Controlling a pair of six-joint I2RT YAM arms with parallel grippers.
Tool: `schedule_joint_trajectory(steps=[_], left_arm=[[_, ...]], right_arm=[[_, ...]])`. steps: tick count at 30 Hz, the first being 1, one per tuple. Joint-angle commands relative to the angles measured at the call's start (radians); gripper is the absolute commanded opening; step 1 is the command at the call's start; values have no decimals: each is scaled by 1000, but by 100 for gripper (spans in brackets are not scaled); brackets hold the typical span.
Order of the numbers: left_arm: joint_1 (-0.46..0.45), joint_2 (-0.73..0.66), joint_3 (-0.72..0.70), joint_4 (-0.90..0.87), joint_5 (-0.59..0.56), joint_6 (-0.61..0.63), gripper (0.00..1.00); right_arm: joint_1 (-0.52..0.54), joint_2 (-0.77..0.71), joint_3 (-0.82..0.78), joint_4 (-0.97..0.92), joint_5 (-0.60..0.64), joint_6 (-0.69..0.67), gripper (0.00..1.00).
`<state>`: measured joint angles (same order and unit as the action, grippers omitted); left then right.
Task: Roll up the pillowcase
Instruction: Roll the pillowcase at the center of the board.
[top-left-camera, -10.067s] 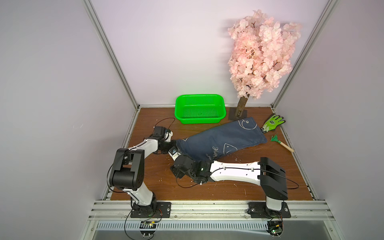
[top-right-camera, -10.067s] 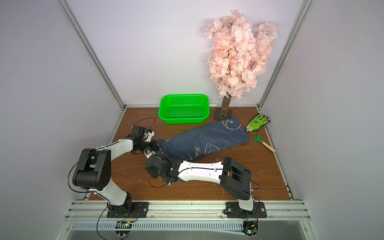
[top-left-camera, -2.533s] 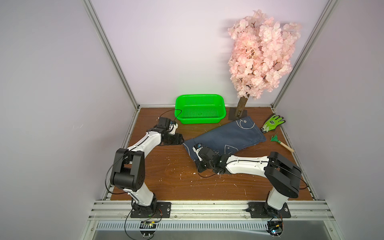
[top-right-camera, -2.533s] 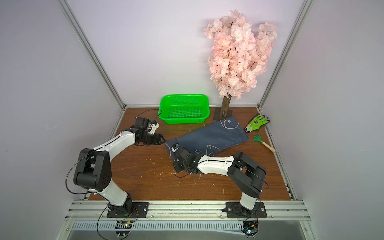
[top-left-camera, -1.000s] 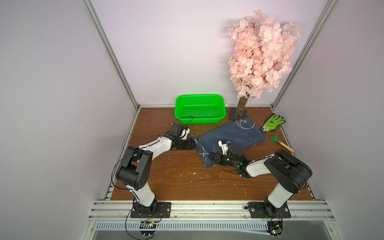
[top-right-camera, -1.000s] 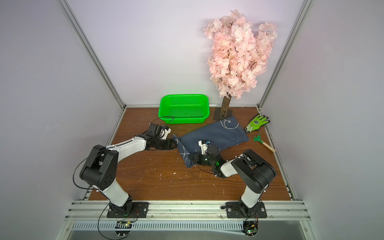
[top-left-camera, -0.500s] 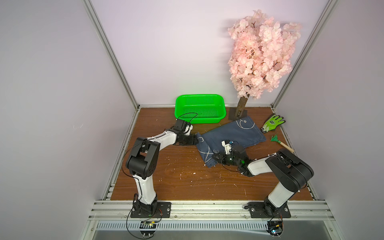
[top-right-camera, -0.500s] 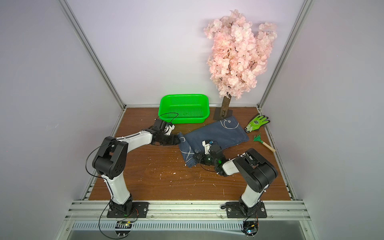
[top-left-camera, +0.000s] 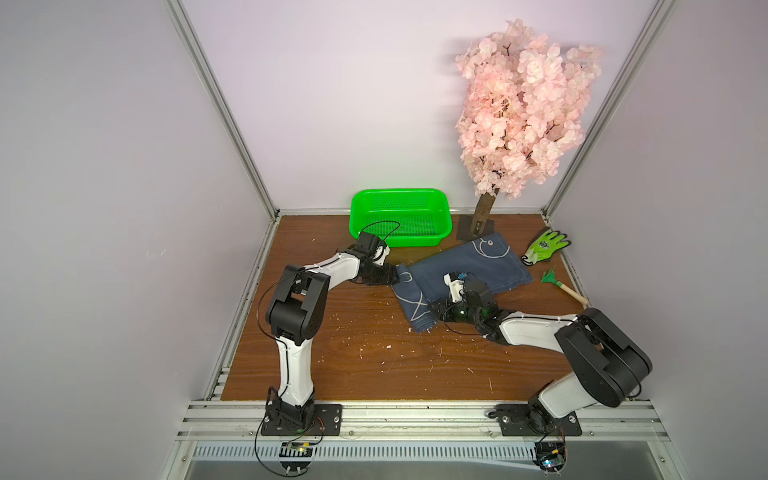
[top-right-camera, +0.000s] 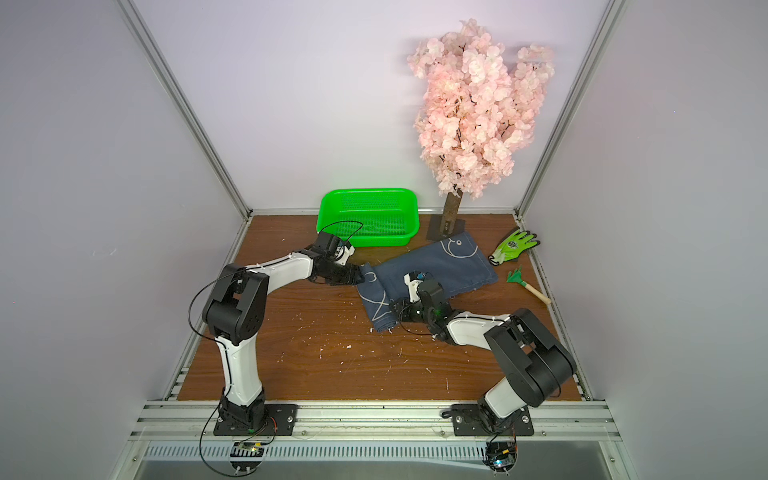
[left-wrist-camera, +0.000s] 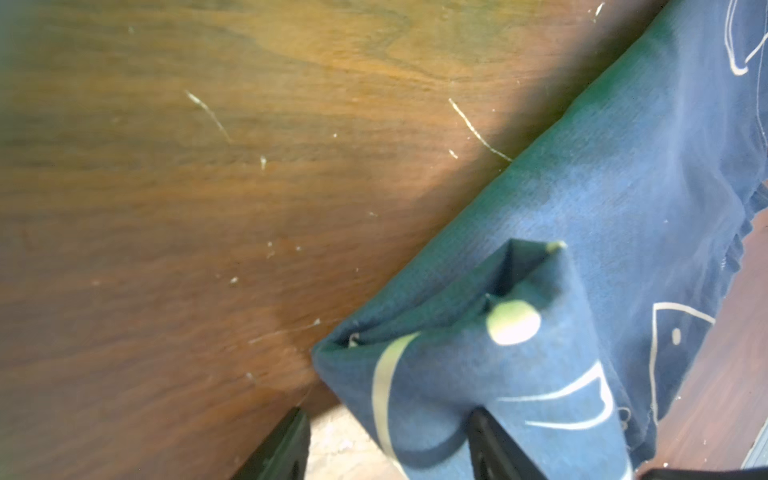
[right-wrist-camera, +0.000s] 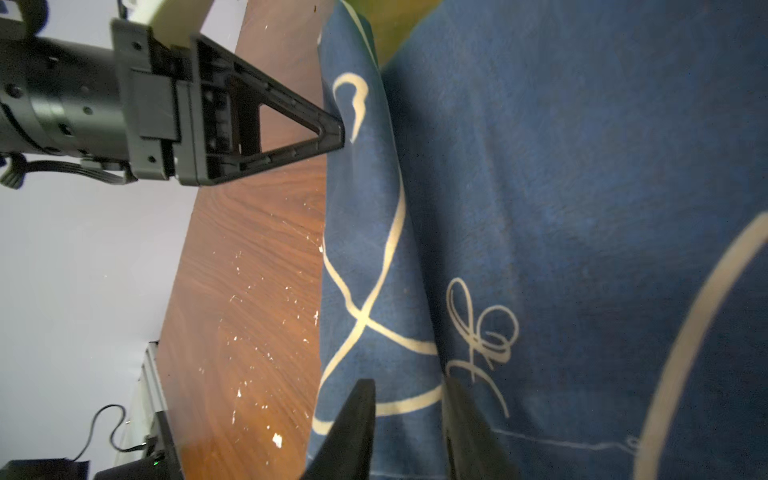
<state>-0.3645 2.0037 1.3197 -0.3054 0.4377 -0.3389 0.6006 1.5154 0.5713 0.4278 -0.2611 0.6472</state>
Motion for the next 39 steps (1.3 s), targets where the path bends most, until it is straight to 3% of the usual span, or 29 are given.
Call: schedule_joint_trajectory(steps=[1, 6, 12, 18, 25, 34, 39], left_arm=[[-11, 37, 23, -64, -36, 23, 64], [-13, 67, 60, -94, -48, 33, 62], [-19, 100, 98, -158, -96, 66, 60], [-22, 114, 107, -180, -114, 82, 58], [-22, 129, 132, -210, -139, 106, 58], [-22, 183, 218, -259, -160, 128, 58], [-23, 192, 233, -275, -179, 133, 58]], right_arm=[[44, -91, 79, -182, 166, -160, 37], [142, -116, 141, -254, 247, -267, 37], [252, 3, 235, -283, 355, -383, 34], [292, 94, 281, -350, 430, -506, 30], [316, 104, 229, -403, 440, -541, 24], [337, 196, 215, -440, 474, -594, 22], [355, 160, 222, -438, 477, -617, 26]])
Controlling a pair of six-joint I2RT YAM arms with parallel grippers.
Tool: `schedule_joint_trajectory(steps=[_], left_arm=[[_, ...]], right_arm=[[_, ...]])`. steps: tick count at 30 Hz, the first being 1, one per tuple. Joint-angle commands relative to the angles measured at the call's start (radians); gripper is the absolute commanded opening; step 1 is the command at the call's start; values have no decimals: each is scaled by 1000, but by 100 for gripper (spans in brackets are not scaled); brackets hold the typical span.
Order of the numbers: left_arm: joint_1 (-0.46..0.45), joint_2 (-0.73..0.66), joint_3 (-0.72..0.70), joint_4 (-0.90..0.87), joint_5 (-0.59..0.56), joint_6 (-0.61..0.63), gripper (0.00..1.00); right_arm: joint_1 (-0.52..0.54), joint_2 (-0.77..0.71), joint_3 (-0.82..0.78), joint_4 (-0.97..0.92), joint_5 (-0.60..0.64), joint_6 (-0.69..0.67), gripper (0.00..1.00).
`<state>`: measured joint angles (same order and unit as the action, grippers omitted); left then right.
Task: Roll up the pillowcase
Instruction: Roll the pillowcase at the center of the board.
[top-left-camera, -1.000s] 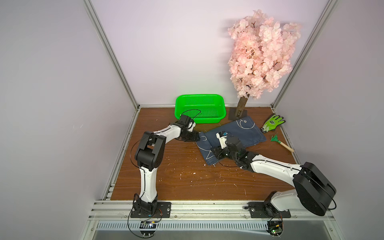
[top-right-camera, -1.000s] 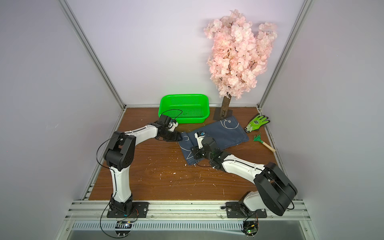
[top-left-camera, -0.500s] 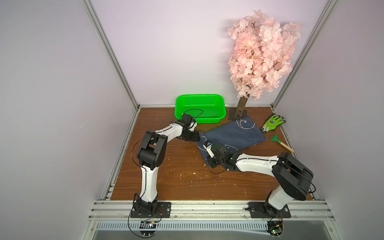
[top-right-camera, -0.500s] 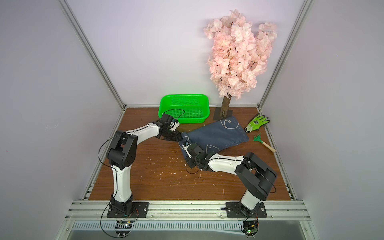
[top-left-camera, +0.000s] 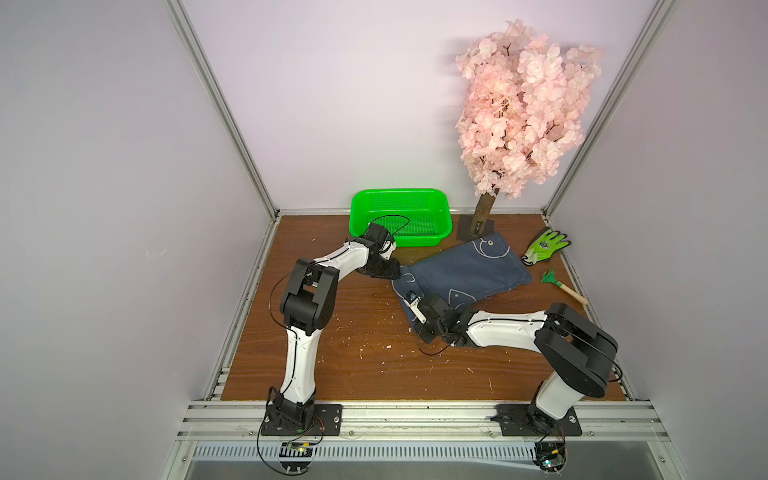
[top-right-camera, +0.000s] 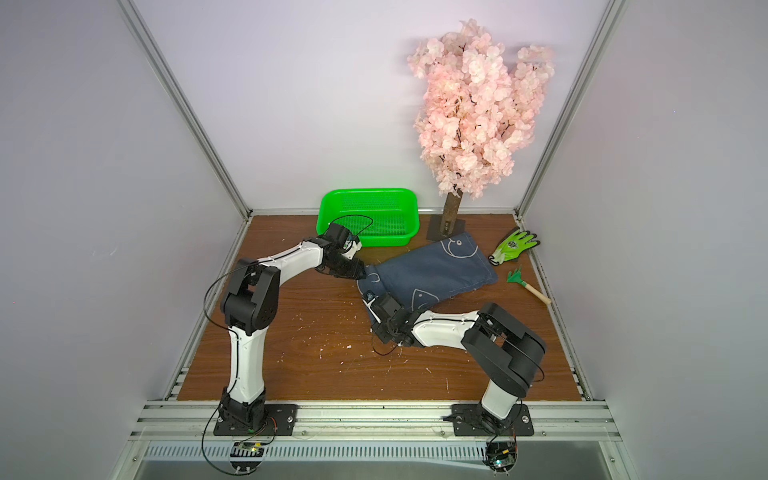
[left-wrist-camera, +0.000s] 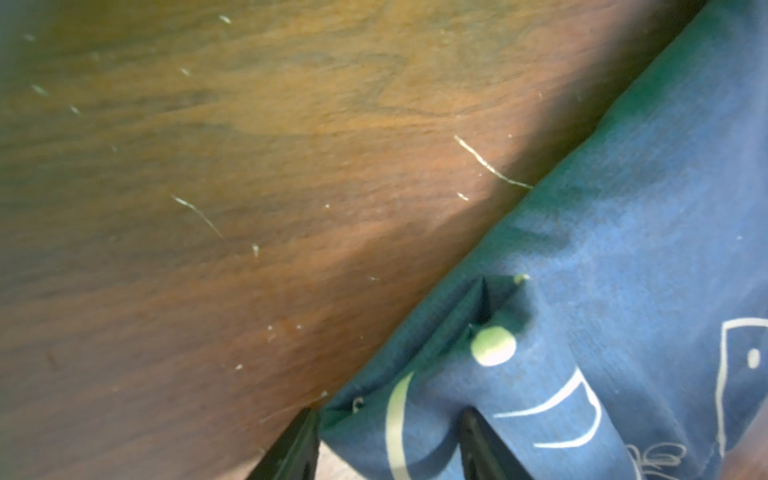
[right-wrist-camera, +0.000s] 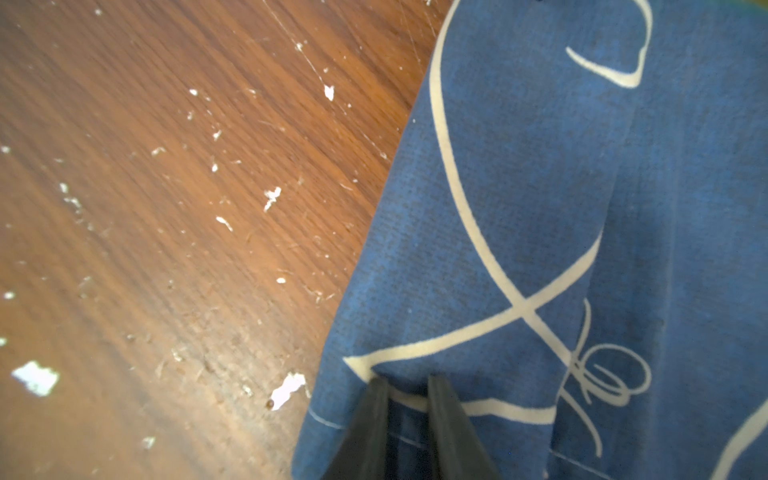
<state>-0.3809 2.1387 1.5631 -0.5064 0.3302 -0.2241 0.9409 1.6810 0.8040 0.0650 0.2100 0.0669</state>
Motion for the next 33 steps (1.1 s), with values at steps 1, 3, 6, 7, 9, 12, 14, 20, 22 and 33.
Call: schedule_joint_trajectory(steps=[1, 3, 6, 7, 9, 12, 14, 20, 22, 33], left_arm=[[-6, 62, -11, -78, -72, 20, 58], [-8, 69, -11, -90, -82, 30, 57], [-10, 75, -21, -101, -99, 45, 54], [-9, 73, -27, -101, -101, 49, 54], [-10, 74, -32, -100, -99, 55, 53], [-12, 81, -28, -107, -86, 60, 52], [-12, 85, -26, -111, -80, 64, 51], [-10, 96, -12, -123, -53, 68, 50], [-10, 96, -7, -127, -48, 70, 50], [-9, 113, 12, -150, -36, 92, 48]], right_arm=[[19, -20, 3, -80, 5, -44, 29], [33, -39, 44, -99, 17, -53, 34], [56, -57, 105, -113, 27, -37, 43], [66, -61, 121, -106, 29, -36, 46], [95, -50, 146, -87, 53, -35, 52], [119, 7, 188, -78, 112, -35, 63], [122, 52, 222, -92, 183, -28, 66], [120, 175, 317, -146, 353, -55, 69], [118, 198, 334, -163, 377, -61, 69], [126, 281, 355, -240, 525, -117, 58]])
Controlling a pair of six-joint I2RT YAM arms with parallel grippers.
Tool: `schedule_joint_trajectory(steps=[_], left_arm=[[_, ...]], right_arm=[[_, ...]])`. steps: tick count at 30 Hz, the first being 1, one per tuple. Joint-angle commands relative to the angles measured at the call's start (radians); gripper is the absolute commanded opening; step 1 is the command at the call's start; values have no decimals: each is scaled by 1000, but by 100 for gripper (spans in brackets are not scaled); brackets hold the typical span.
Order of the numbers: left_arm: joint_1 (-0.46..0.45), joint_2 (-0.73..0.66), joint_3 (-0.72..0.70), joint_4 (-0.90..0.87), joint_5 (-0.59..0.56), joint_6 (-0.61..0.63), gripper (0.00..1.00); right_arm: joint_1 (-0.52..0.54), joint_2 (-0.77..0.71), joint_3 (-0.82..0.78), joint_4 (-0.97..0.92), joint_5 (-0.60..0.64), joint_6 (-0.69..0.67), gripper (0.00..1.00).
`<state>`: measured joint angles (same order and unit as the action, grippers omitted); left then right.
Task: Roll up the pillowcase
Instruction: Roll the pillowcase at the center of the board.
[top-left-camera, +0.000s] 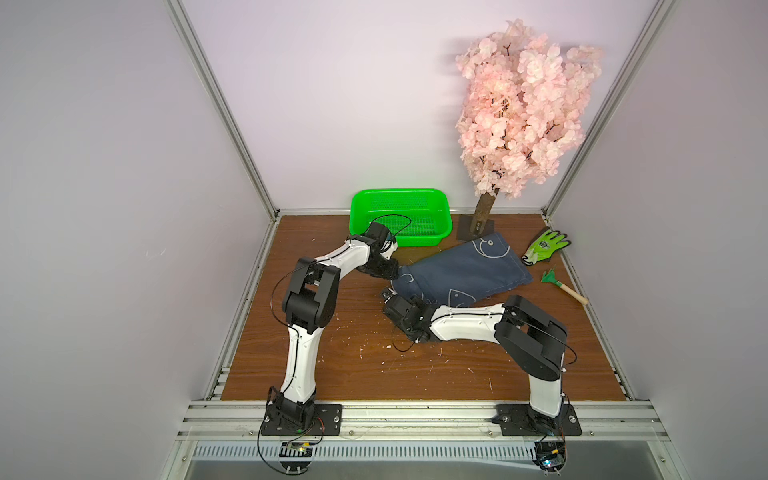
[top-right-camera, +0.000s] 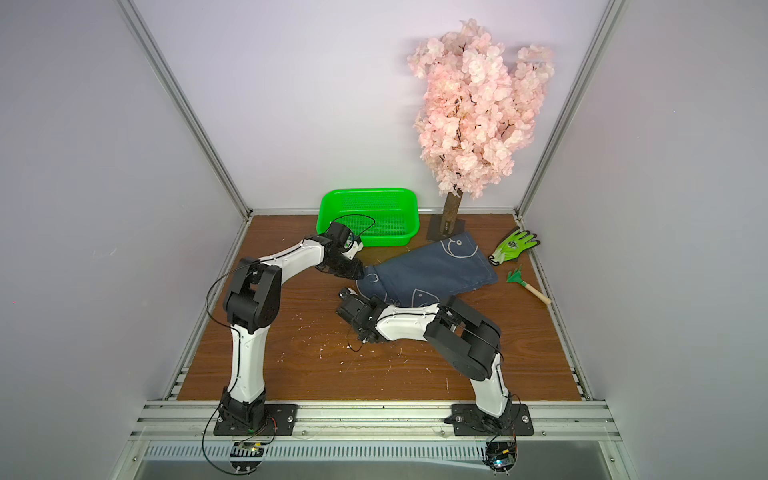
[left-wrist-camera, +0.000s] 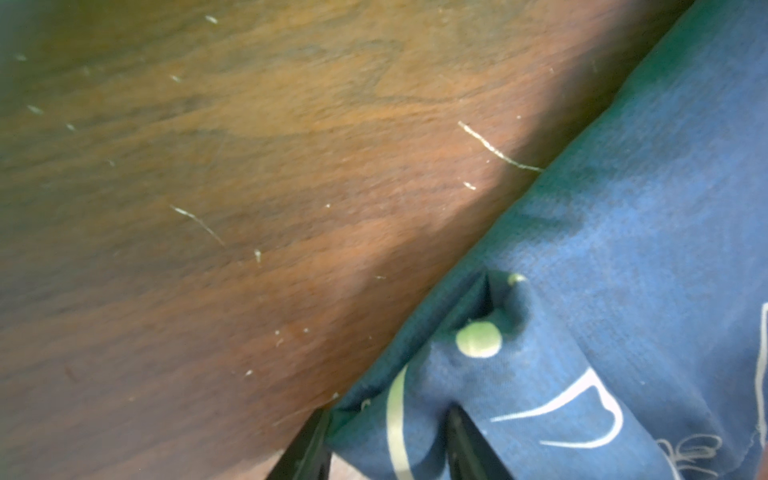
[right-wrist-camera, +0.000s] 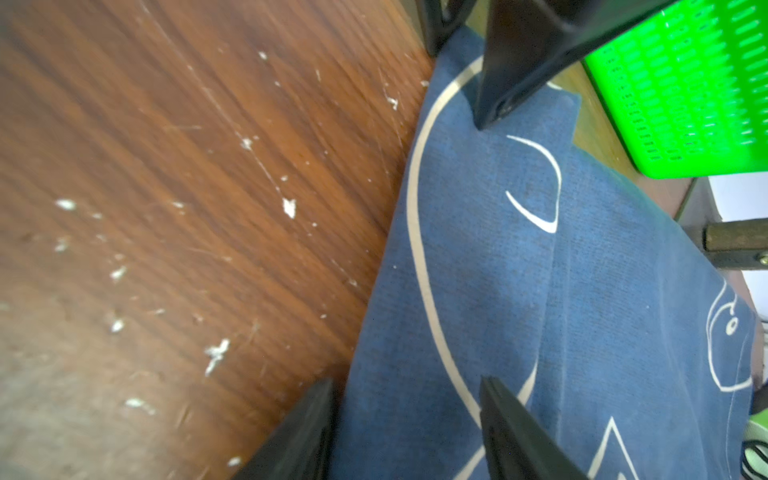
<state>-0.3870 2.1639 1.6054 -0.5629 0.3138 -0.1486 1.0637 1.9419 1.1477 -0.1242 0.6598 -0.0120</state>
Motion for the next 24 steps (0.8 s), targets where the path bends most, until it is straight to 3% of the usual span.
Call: schedule_joint_trajectory(steps=[1, 9, 15, 18, 24], left_arm=[[-3, 91, -29, -95, -19, 18, 48], [-1, 93, -29, -99, -13, 23, 47], [0, 83, -14, -107, -17, 24, 48], [3, 72, 0, -114, -18, 21, 50], [12, 18, 36, -121, -35, 22, 58]], right_arm=[[3, 24, 7, -45, 77, -48, 56], [3, 32, 0, -23, 94, -77, 26], [3, -19, 14, -31, 32, -30, 7], [2, -48, 25, -50, -35, 21, 0], [-5, -125, 7, -35, -248, 165, 0]])
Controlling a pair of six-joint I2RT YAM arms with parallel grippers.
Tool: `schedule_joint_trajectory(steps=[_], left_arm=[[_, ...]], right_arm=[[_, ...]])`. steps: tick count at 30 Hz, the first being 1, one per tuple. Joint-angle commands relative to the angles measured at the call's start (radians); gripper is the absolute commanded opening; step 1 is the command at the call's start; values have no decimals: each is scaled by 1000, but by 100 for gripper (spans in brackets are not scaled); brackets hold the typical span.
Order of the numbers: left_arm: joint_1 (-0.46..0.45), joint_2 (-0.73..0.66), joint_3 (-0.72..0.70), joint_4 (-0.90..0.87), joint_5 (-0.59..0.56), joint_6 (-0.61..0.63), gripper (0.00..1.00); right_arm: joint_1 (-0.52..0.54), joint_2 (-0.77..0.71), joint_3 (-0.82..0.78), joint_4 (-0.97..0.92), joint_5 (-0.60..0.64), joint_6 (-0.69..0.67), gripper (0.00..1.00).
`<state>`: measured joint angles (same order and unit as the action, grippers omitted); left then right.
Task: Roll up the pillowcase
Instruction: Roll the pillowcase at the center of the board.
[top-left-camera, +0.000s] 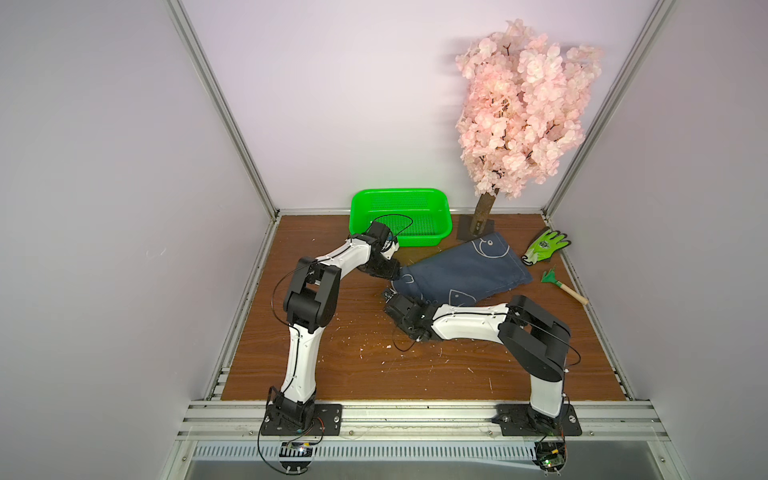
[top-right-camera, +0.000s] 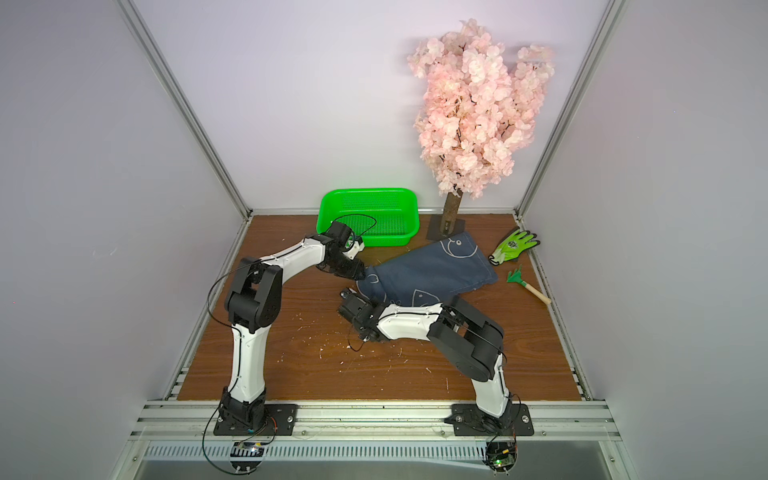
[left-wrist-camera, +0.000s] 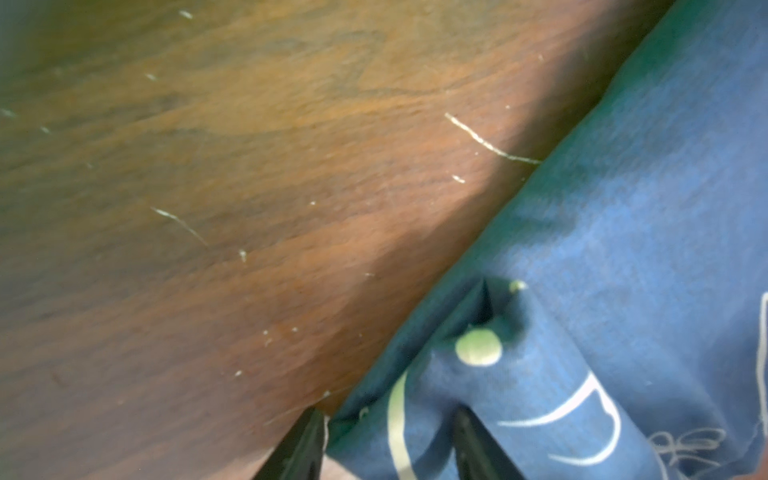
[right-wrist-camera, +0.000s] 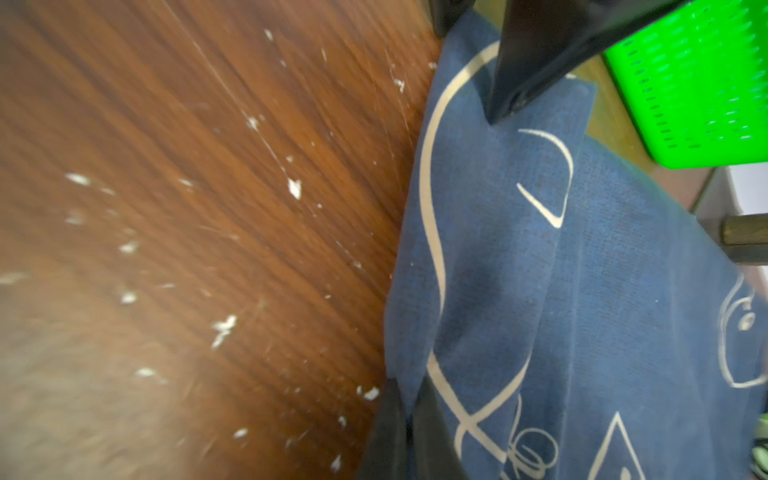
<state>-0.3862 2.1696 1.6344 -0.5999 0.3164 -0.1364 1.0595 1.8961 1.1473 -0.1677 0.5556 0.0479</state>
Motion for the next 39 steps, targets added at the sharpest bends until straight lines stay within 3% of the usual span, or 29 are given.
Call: schedule_joint_trajectory(steps=[1, 6, 14, 29, 39], left_arm=[[13, 0, 11, -84, -41, 12, 59], [36, -74, 21, -84, -49, 17, 64], [71, -168, 15, -84, -70, 32, 67], [79, -234, -41, -84, -69, 66, 67], [70, -302, -132, -80, -31, 93, 67]], right_arm=[[-5, -90, -1, 24, -184, 128, 0], [-28, -148, -100, 173, -403, 259, 0], [-102, -239, -282, 435, -603, 408, 0], [-300, -322, -538, 772, -860, 618, 0], [-455, -300, -609, 898, -1071, 671, 0]])
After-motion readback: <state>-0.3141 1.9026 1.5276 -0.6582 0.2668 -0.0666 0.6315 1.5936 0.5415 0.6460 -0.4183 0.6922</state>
